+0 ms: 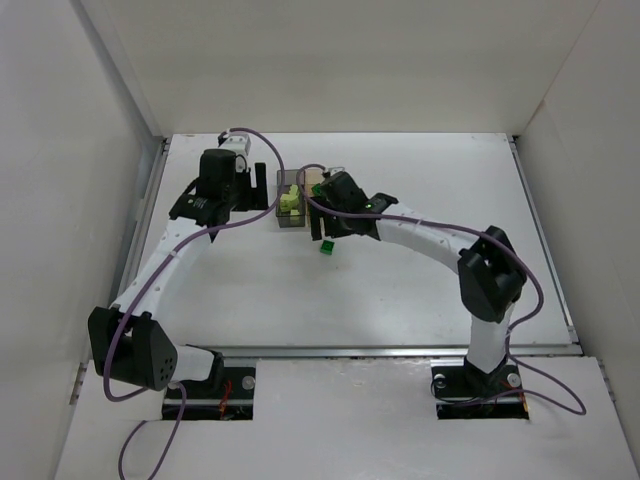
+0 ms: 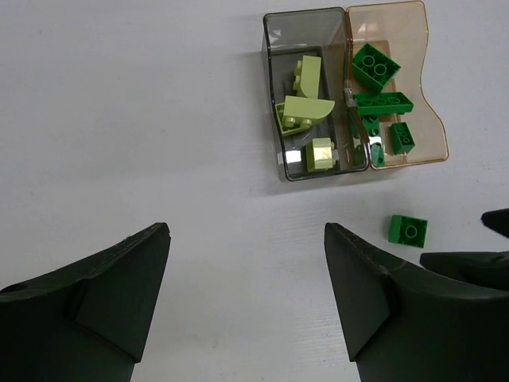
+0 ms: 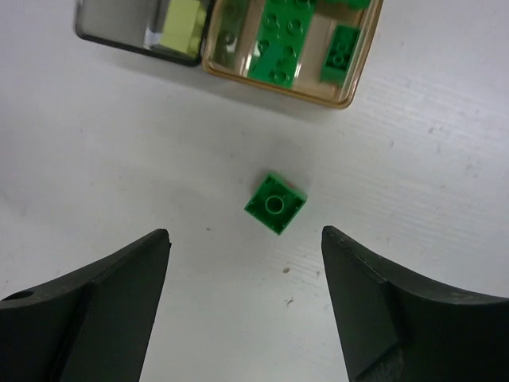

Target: Sort the legos into containers by color

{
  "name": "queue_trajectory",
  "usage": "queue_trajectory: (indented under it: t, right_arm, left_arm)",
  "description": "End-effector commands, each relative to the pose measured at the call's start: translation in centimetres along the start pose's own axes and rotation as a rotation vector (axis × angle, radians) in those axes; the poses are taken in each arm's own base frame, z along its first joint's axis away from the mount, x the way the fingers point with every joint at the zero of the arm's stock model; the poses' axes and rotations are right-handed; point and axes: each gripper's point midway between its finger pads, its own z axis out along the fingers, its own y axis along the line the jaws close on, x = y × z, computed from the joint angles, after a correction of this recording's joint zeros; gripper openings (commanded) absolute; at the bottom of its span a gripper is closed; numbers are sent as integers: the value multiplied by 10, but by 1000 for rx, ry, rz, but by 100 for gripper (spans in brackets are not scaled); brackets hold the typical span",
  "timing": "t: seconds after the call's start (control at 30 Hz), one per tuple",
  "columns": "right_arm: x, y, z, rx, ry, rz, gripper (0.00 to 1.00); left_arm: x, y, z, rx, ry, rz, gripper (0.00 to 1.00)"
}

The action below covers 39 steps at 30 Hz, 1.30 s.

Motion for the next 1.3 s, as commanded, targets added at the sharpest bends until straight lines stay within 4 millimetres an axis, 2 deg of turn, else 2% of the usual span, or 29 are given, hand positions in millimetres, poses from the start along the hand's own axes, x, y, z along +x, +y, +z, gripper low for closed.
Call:
queue_trajectory:
  t: [0.0, 0.03, 0.17, 0.23, 0.3, 0.33, 0.37, 0.5, 0.63, 0.77, 0.83, 0.93, 0.97, 1.07, 1.1, 1.13, 1.17, 1.23, 1.27]
  right_arm:
    - [19, -1, 20, 67, 83, 152, 82]
    - [21, -1, 24, 77, 96, 171, 82]
    - [9, -5, 32, 136, 33, 277, 82]
    - [18, -15, 39, 196, 39, 322, 81]
    - [17, -23, 39, 236, 19, 326, 78]
    - [21, -24, 40, 242, 27, 332, 78]
    - [18, -23, 41, 235, 17, 335, 76]
    - [38, -16, 55, 195, 87, 313, 75]
    - [39, -10, 58, 163, 103, 303, 73]
    - [55, -13, 66, 167, 146, 279, 71]
    - [56, -13, 69, 168, 151, 268, 67]
    - [56, -17, 71, 182, 137, 257, 41]
    - [60, -21, 71, 195, 140, 254, 27]
    - [54, -23, 60, 184, 115, 219, 12]
    - [52, -24, 55, 180, 110, 210, 4]
    - [53, -24, 50, 167, 108, 199, 1]
    - [38, -20, 37, 138, 68, 175, 0]
    - [24, -3, 17, 74, 17, 129, 0]
    - [15, -5, 8, 69, -23, 115, 0]
  left_arm:
    - [-8, -1, -4, 10, -44, -18, 75]
    - [-6, 0, -5, 10, -44, -18, 75]
    - [-2, 0, -4, 8, -35, -18, 75]
    - [-7, 0, -7, 11, -54, -19, 75]
    - [-10, -2, -11, 22, -65, -19, 75]
    - [-5, -1, -9, 21, -55, -19, 75]
    - [-7, -1, -12, 22, -64, -10, 75]
    - [-3, 1, -11, 11, -56, -10, 75]
    - [-3, 1, -11, 11, -56, -10, 75]
    - [-3, 1, -11, 11, -56, -10, 75]
    - [-5, 1, -13, 13, -65, -10, 75]
    - [-5, 1, -13, 13, -65, -10, 75]
    - [-5, 1, -13, 13, -65, -10, 75]
    - [-5, 1, -13, 13, -65, -10, 75]
    - [-5, 1, -13, 13, -65, -10, 75]
    - [-5, 1, -13, 13, -65, -10, 75]
    - [-5, 1, -13, 13, -65, -10, 75]
    - [-6, 3, -13, 2, -67, -11, 75]
    - [-6, 3, -13, 2, -67, -11, 75]
